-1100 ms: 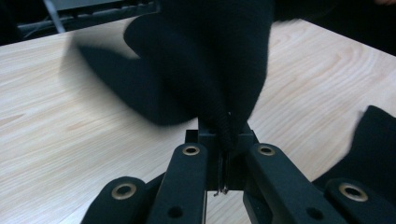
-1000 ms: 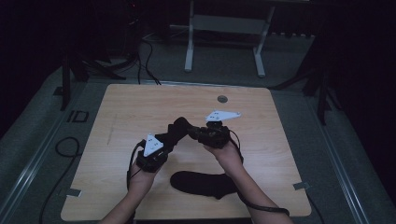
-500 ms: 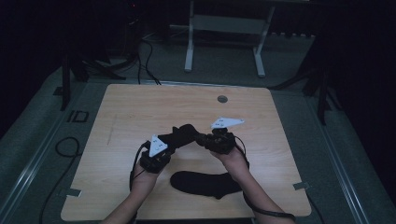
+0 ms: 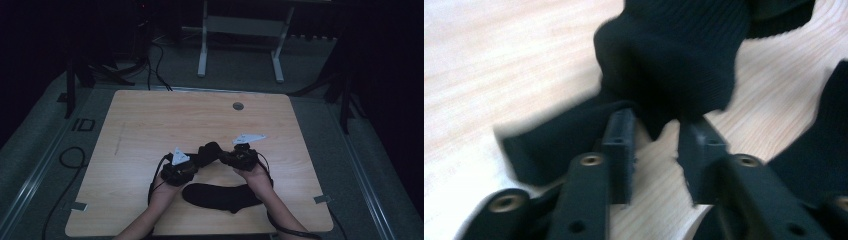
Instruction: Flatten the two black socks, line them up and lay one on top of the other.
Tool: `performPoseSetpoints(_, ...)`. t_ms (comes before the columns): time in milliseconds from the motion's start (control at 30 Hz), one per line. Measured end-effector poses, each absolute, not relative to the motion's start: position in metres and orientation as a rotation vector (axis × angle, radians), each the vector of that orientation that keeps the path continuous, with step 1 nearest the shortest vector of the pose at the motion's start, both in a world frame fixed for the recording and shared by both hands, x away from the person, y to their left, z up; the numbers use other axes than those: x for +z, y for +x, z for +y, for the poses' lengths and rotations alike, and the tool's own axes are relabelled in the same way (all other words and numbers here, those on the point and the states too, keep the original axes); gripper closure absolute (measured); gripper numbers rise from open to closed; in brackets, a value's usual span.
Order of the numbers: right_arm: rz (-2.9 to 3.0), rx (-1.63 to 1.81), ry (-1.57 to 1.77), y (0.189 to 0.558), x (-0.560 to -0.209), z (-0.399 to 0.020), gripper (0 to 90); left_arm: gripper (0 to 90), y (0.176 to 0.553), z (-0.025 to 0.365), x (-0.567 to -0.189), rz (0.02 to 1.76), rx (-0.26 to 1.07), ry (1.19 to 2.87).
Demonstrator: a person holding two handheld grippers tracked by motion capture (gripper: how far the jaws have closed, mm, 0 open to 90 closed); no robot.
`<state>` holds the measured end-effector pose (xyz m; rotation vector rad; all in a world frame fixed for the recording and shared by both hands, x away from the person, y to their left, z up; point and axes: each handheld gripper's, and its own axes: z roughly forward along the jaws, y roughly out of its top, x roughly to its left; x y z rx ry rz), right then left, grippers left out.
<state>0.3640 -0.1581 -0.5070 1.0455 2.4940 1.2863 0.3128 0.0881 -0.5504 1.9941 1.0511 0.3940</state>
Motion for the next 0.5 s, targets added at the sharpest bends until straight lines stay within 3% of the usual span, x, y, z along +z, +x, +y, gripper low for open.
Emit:
performPoseSetpoints(100,2.502,1.251,1.066,0.367,-0.514,-0.164,83.2,60.4,0.312,0.092,-0.553,1.061,0.386,2.015)
performPoseSetpoints(333,2.485,1.202,1.132,0.374,-0.525,-0.184,82.0,60.4,0.308,0.104,-0.554,1.078,0.380,2.022)
performPoseSetpoints(433,2.478,1.188,1.153,0.376,-0.525,-0.194,77.6,60.5,0.308,0.106,-0.553,1.085,0.385,2.021)
performPoseSetpoints(500,2.459,1.191,1.169,0.377,-0.523,-0.202,66.8,60.5,0.308,0.108,-0.553,1.087,0.388,2.018)
